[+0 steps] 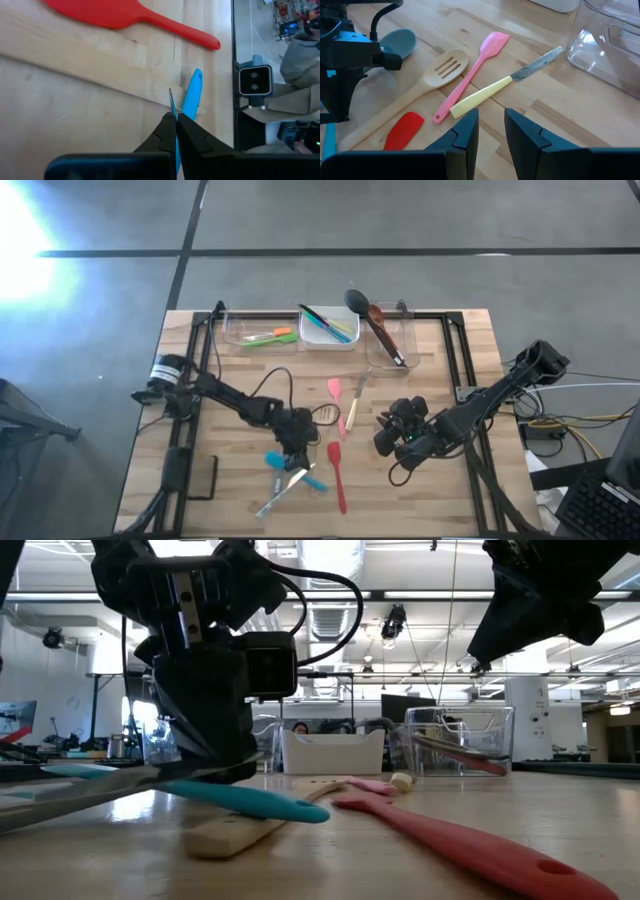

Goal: Pick & Place Kitchen Items
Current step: Put the blue knife into the white bin

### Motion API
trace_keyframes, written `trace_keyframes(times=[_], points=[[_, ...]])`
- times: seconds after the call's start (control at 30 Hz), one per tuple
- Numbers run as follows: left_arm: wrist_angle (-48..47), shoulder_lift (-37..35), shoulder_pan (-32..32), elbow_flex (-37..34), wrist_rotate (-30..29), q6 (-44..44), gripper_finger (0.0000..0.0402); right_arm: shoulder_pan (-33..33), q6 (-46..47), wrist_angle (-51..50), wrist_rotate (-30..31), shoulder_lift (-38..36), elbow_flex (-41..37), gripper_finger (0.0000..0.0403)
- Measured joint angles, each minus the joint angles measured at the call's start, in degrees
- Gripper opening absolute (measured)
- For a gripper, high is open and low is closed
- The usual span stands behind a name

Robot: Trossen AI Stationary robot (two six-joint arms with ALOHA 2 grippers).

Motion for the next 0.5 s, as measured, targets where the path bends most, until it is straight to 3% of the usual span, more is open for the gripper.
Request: trace_keyframes(times=[0.5], points=[[3.85, -3.66, 1.22, -0.09, 8.37, -10.52, 0.0, 0.0, -0.14, 0.0, -0.08, 0.0, 0.0, 0.0075]])
